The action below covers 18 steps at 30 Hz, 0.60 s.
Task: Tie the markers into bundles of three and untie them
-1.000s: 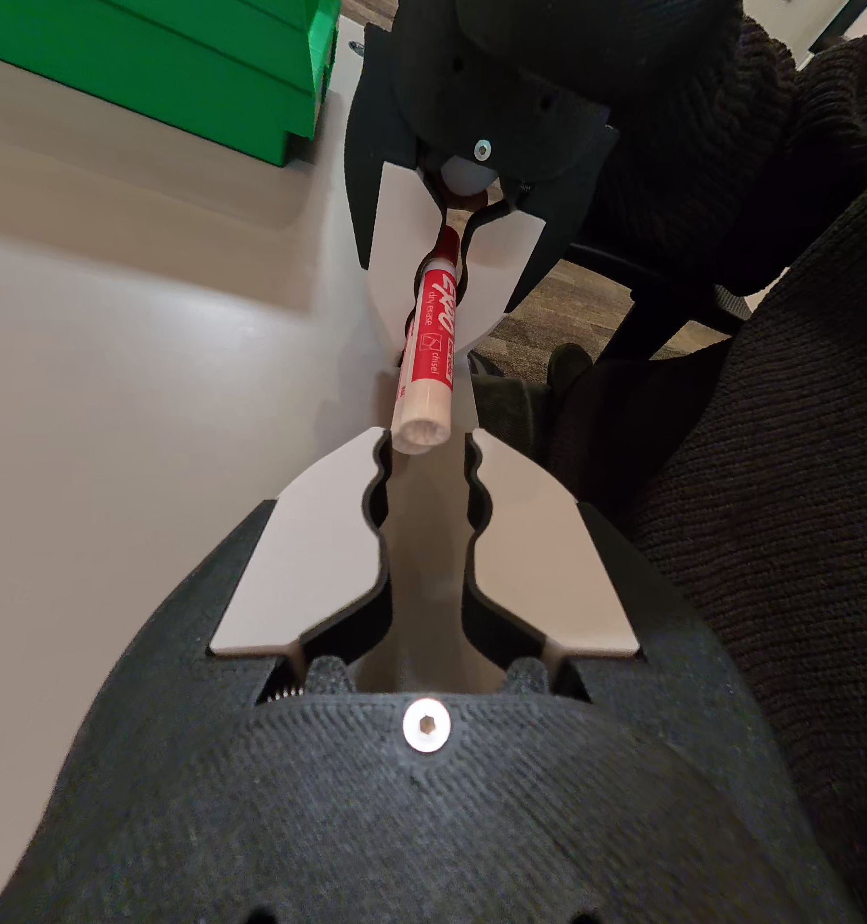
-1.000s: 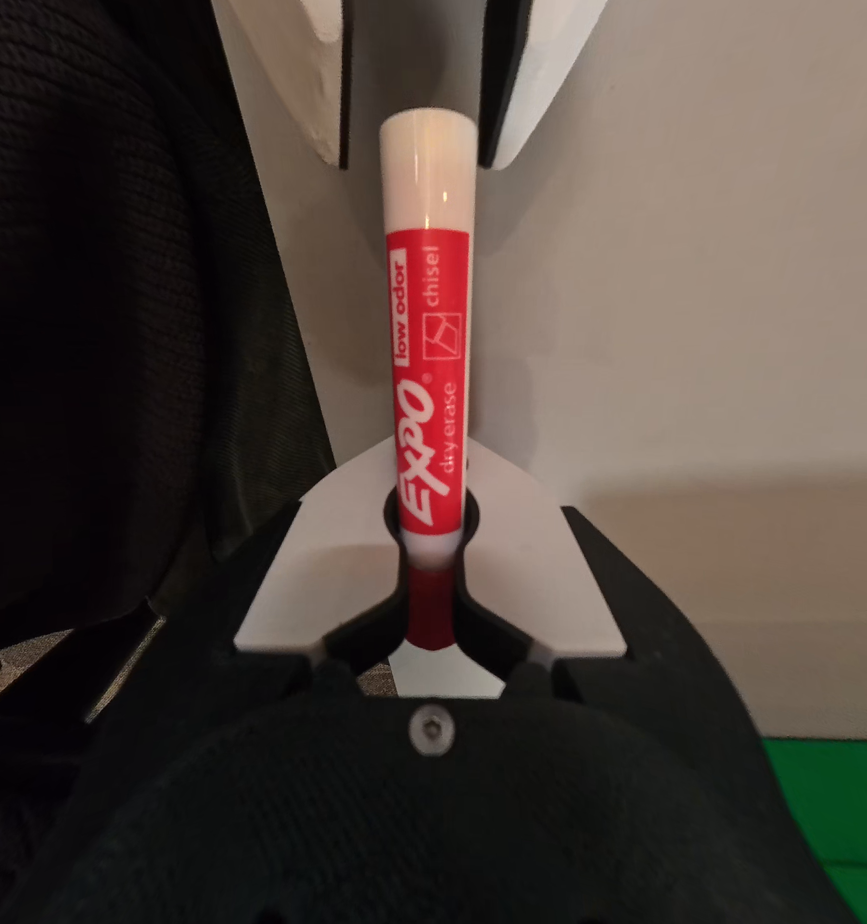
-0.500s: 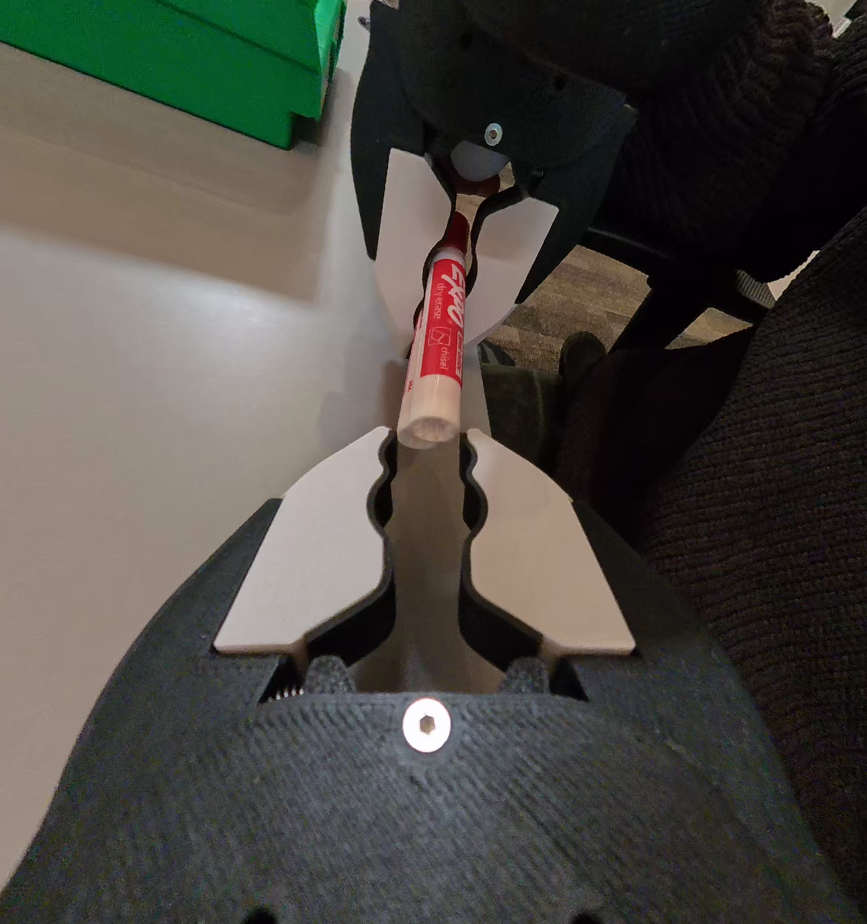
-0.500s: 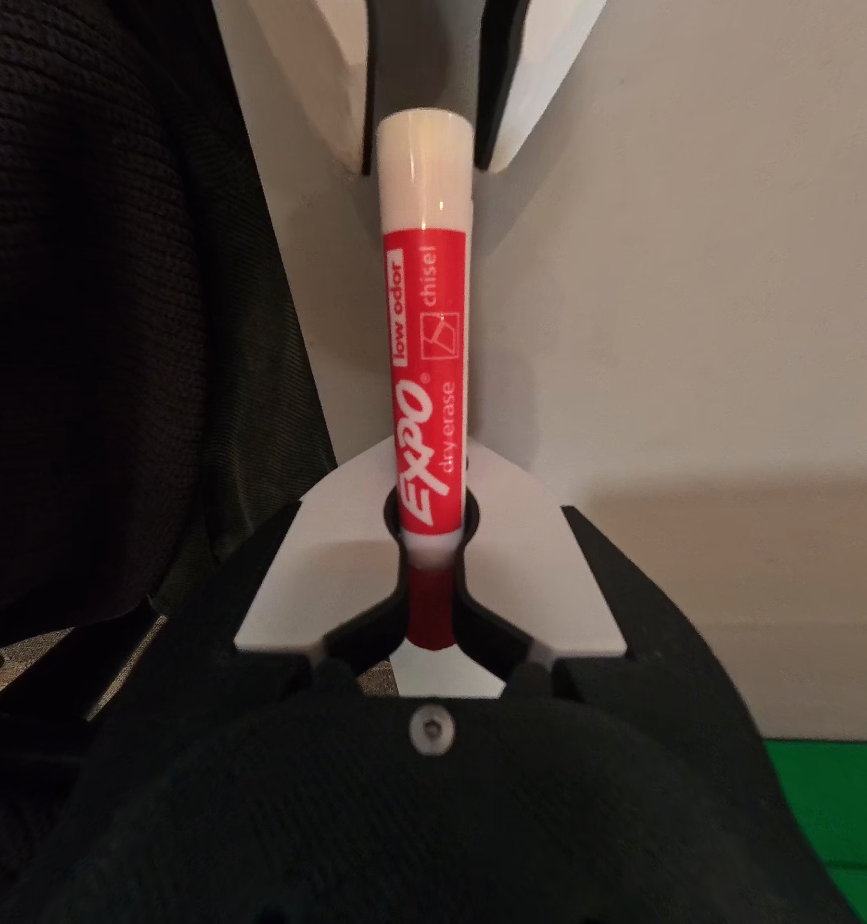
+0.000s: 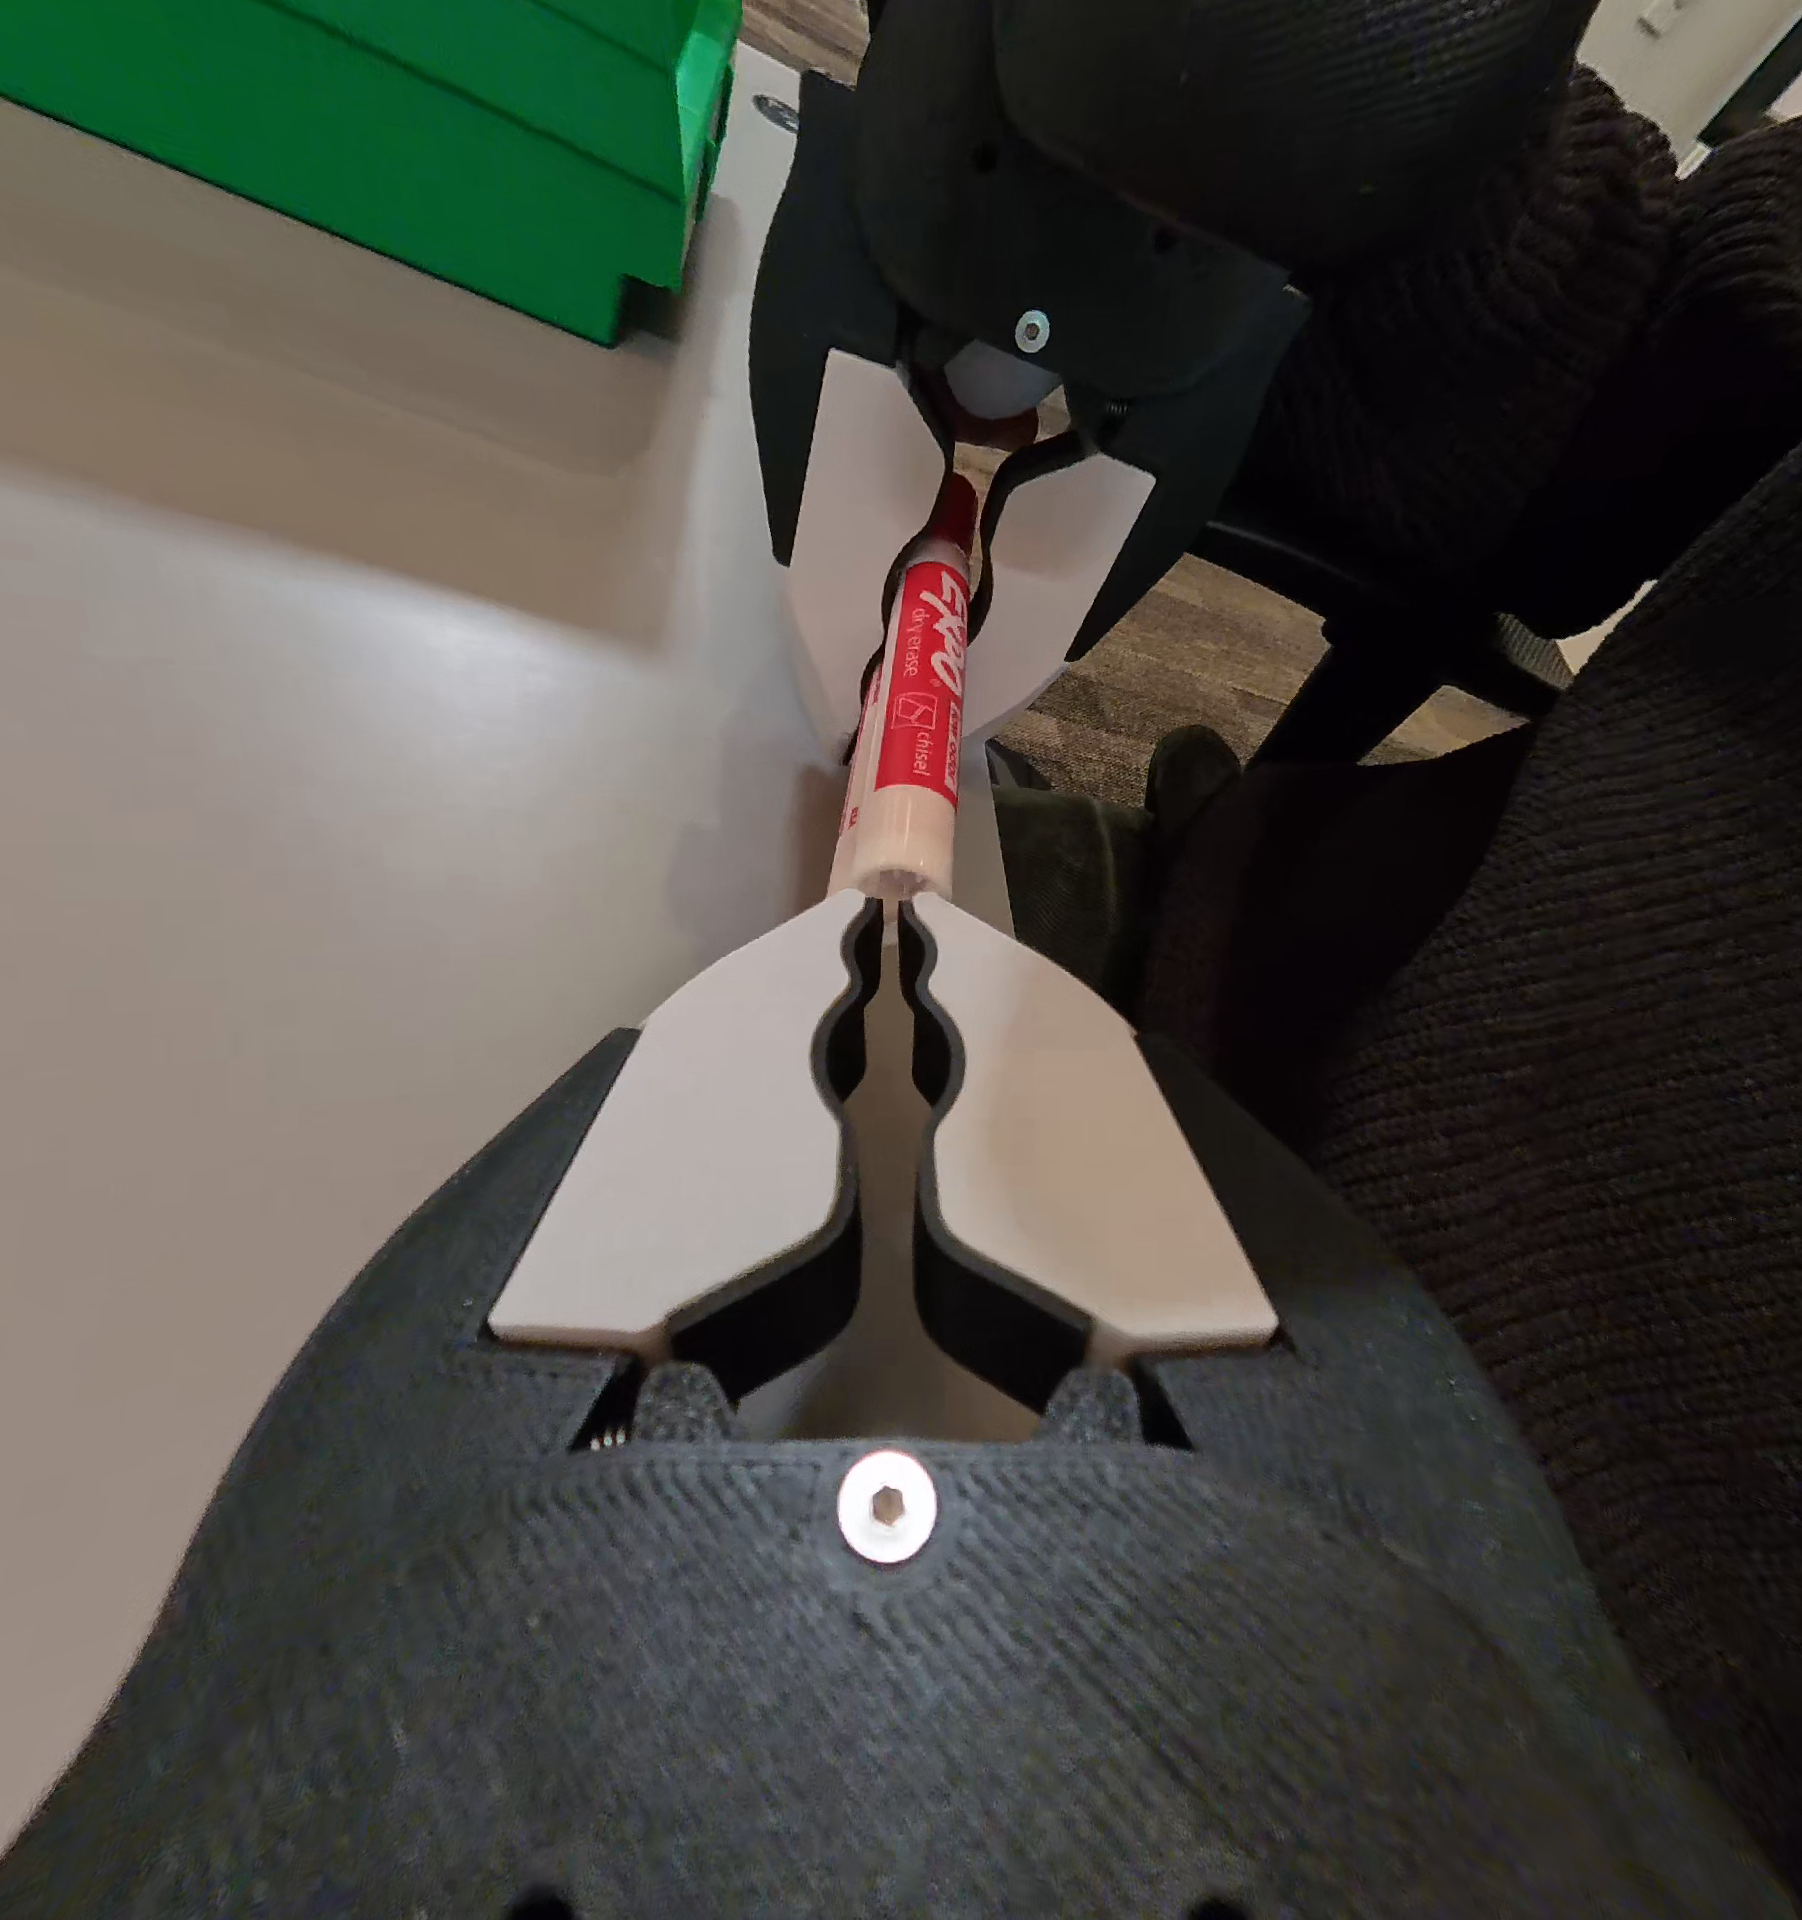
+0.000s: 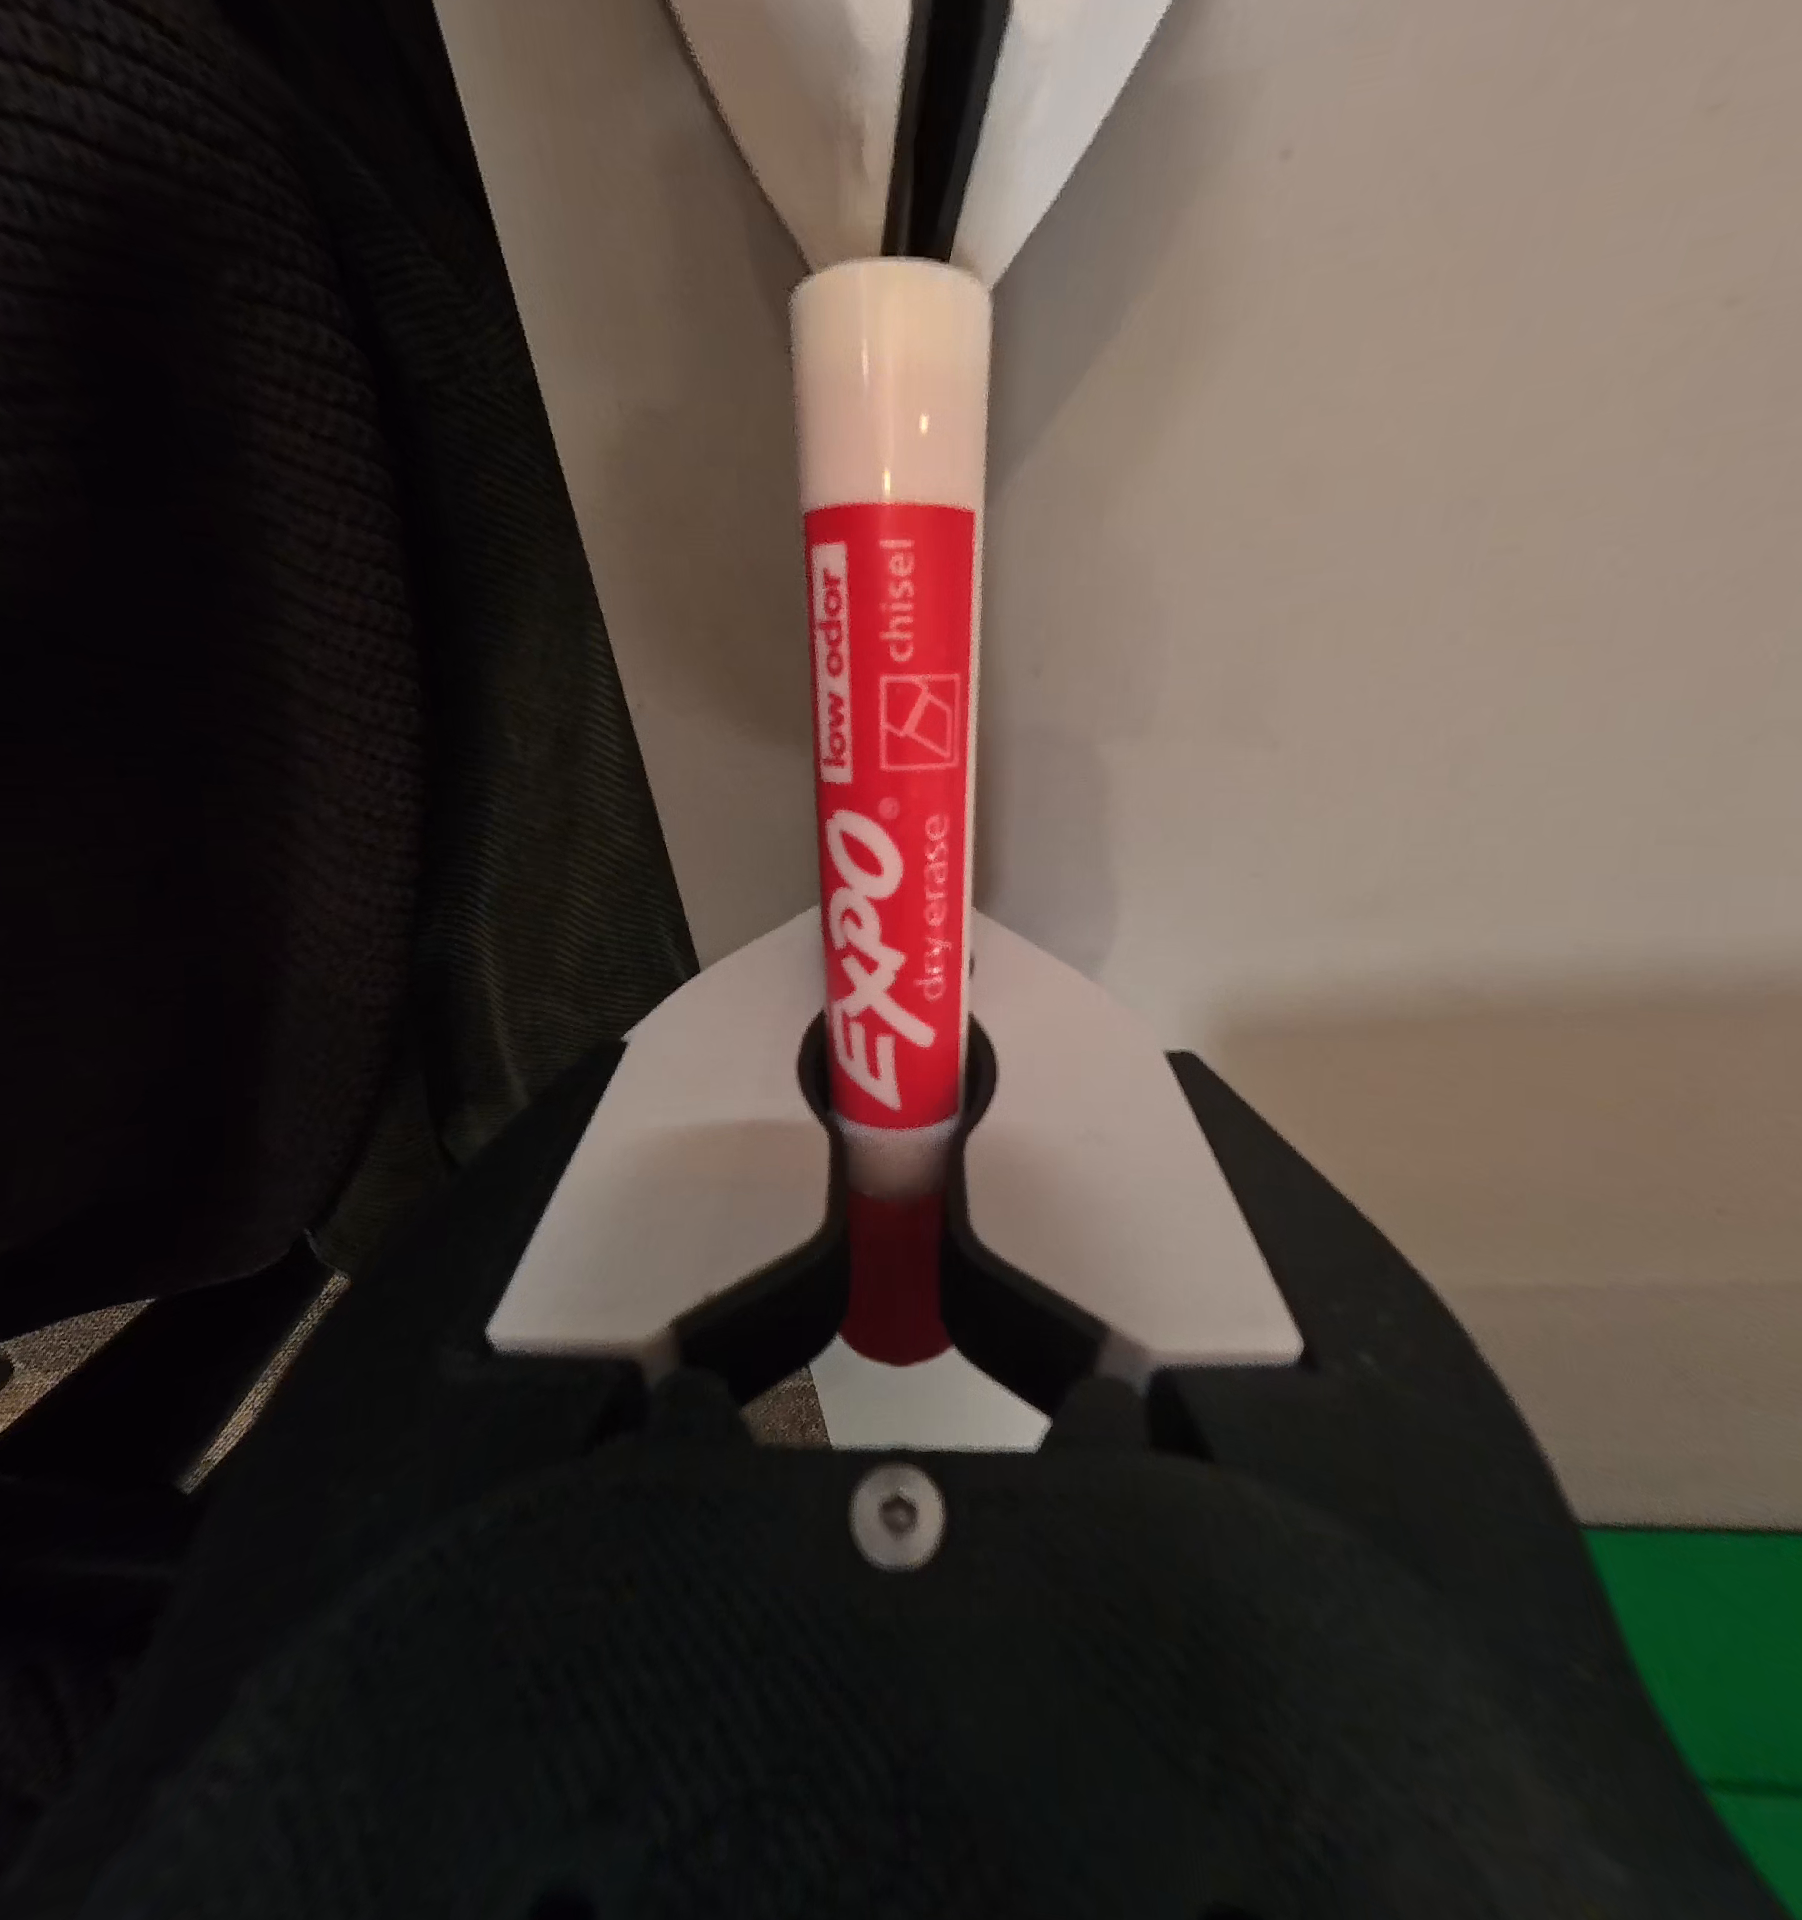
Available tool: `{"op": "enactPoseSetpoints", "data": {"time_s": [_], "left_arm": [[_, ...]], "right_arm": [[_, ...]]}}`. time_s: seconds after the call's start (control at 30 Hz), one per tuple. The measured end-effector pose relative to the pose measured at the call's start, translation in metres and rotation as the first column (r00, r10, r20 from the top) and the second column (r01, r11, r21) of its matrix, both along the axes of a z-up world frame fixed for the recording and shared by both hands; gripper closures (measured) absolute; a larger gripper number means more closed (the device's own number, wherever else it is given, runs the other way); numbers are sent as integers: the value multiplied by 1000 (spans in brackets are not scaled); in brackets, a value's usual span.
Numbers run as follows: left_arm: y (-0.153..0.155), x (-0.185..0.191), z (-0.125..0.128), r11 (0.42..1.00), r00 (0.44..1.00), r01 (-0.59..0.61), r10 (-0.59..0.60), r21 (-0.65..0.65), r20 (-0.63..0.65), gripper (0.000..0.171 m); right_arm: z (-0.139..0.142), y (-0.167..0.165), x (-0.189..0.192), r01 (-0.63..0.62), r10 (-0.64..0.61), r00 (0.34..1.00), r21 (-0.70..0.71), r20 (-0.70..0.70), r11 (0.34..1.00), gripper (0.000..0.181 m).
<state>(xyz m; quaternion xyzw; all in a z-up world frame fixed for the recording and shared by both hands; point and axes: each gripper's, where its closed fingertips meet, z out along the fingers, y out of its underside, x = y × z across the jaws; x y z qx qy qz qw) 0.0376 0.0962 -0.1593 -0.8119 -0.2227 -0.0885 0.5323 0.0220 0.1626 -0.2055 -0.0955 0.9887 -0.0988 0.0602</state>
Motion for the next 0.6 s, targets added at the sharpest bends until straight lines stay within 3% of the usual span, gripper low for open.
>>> {"op": "enactPoseSetpoints", "data": {"time_s": [0.6], "left_arm": [[1, 2, -2, 1000, 1000, 7, -7, -8, 13, 165]], "right_arm": [[1, -1, 1, -3, 3, 1000, -5, 1, 1000, 167]]}}
